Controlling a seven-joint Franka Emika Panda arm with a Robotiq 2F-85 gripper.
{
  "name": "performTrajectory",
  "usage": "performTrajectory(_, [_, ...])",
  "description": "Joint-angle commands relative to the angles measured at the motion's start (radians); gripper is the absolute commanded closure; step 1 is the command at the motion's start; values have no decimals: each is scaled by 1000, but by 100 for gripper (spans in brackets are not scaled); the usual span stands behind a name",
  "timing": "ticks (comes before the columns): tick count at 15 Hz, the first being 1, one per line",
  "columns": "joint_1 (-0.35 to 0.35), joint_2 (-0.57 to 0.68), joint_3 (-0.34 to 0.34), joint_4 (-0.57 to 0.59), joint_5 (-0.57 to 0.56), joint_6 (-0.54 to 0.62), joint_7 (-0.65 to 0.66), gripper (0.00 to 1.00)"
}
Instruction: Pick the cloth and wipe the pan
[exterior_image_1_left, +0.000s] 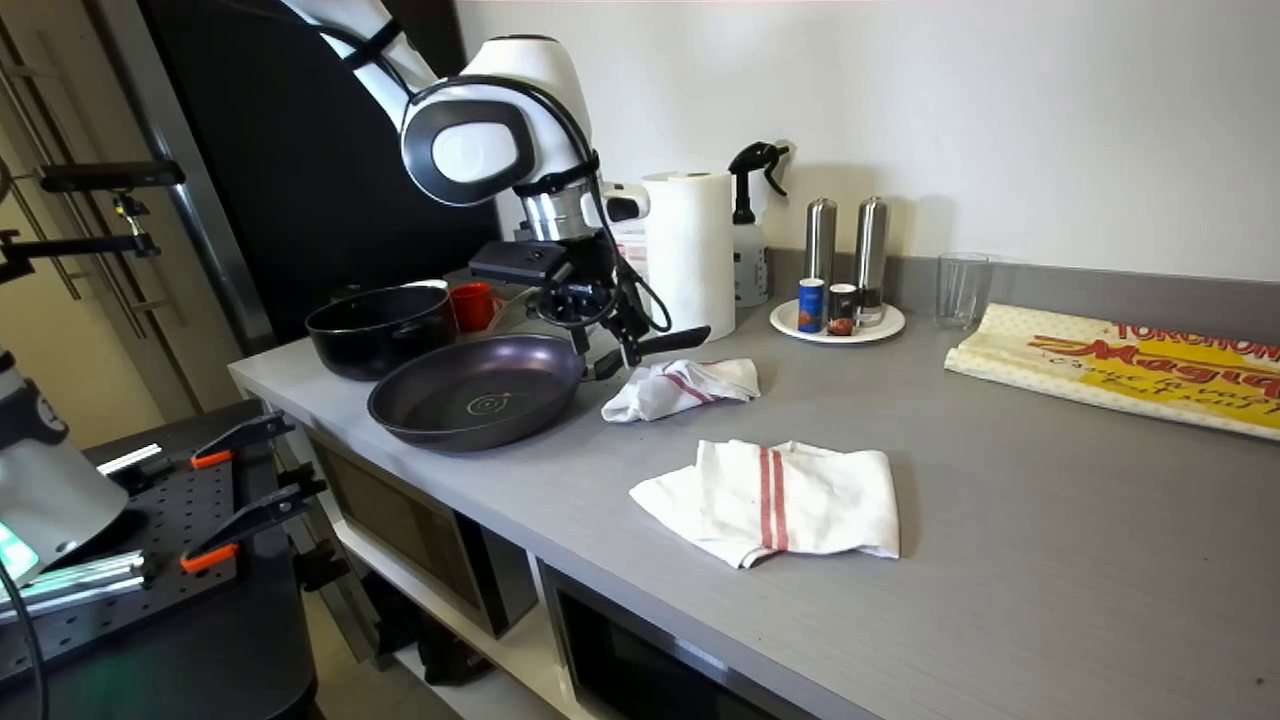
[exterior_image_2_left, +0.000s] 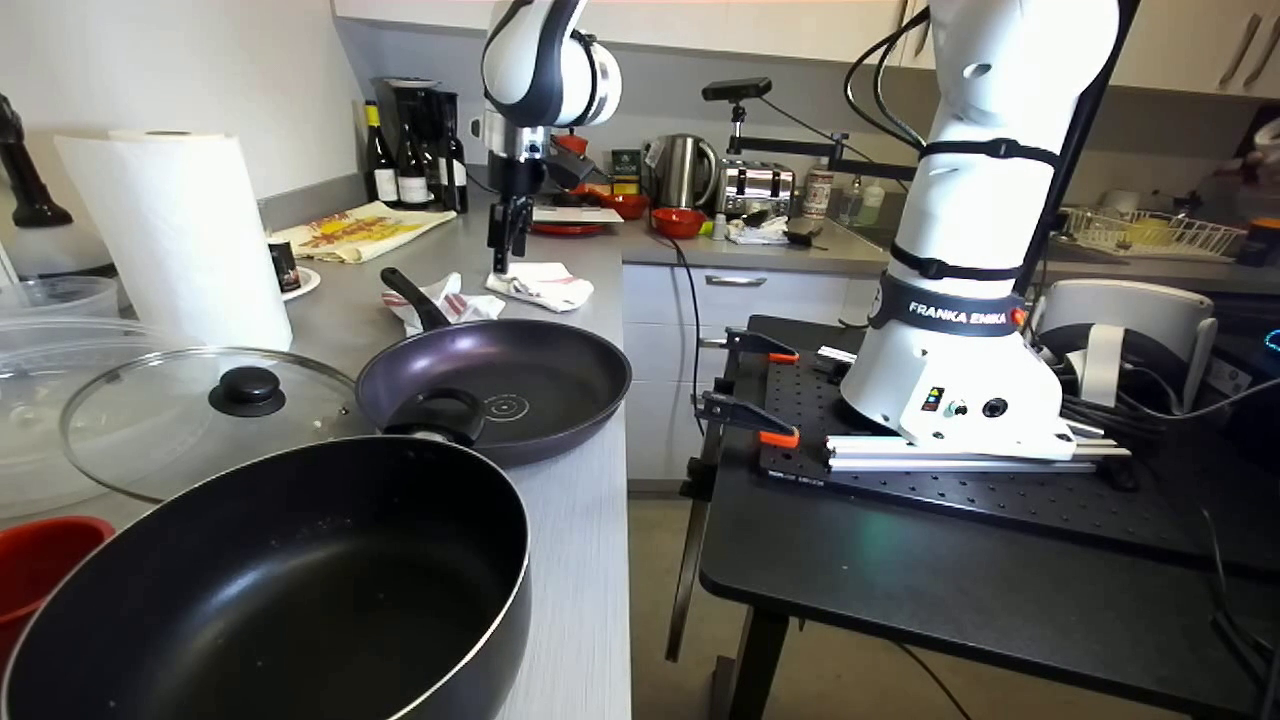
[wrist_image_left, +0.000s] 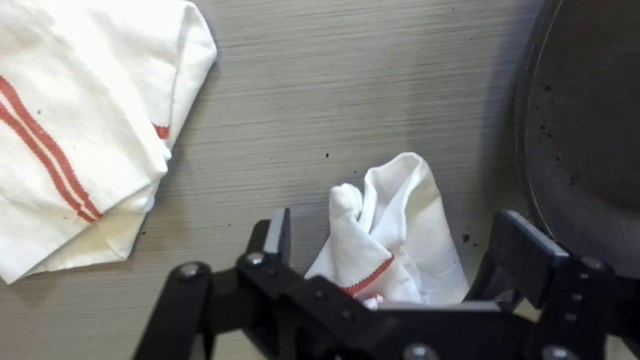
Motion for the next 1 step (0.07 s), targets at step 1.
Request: performTrajectory(1, [12, -1, -10, -1, 9, -1, -5, 0])
